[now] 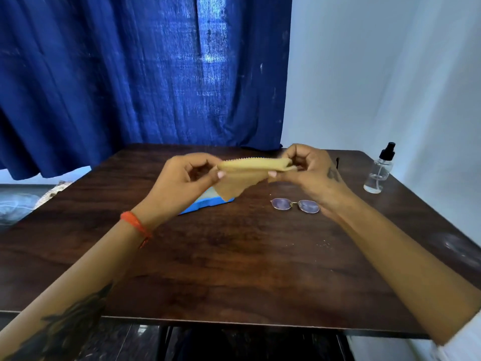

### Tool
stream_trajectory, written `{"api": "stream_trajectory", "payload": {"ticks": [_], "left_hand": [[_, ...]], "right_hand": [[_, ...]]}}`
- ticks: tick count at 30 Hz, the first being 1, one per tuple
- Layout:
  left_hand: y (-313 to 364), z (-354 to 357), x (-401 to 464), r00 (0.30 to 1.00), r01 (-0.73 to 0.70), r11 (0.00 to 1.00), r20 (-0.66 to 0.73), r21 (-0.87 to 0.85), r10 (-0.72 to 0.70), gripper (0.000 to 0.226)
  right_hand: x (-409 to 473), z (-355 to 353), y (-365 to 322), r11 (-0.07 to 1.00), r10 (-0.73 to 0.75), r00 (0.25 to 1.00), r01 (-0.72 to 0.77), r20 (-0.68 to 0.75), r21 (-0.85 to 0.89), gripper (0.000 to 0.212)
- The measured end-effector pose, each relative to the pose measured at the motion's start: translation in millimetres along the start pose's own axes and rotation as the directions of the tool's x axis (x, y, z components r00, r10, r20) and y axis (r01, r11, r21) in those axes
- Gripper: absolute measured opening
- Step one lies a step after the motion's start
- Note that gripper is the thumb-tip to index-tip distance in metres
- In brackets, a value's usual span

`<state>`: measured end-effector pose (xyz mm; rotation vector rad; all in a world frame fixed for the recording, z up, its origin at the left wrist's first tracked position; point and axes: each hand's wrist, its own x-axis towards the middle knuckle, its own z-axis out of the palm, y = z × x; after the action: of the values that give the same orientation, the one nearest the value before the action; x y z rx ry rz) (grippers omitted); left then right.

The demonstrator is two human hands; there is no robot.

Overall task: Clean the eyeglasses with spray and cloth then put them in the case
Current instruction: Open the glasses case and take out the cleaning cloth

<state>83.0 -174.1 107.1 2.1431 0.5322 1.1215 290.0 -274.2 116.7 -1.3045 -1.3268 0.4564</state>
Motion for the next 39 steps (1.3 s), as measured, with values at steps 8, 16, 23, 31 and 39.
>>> {"api": "stream_trajectory", "payload": {"ticks": [8, 16, 23, 31, 39], "left_hand": [[-33, 21, -64, 0.856, 0.136, 0.966, 0.465, 0.219, -0.226, 0.022], [-45, 25, -57, 0.789, 0.391, 0.917, 0.485, 0.079, -0.378, 0.010], [-58, 29, -50, 0.790, 0.478, 0.872, 0.383, 0.105, -0.479, 0.006], [-65, 38, -50, 0.930, 0.258, 0.908, 0.170, 0.330, -0.326, 0.012], [-48, 30, -70, 0.923, -0.179, 0.898, 0.385, 0.402, 0.011, 0.048]], "right_hand": [[-73, -3, 47, 0.951, 0.273, 0.882, -0.188, 0.385, -0.244, 0.024], [-80, -4, 56, 0.950, 0.310, 0.898, -0.275, 0.313, -0.150, 0.008], [-64, 4, 64, 0.938, 0.146, 0.974, -0.081, 0.171, -0.338, 0.013], [-56, 13, 86, 0.846, 0.035, 0.997, 0.005, 0.064, -0.533, 0.008], [-90, 4, 69, 0.753, -0.085, 0.950, 0.258, 0.299, -0.605, 0.036]]}}
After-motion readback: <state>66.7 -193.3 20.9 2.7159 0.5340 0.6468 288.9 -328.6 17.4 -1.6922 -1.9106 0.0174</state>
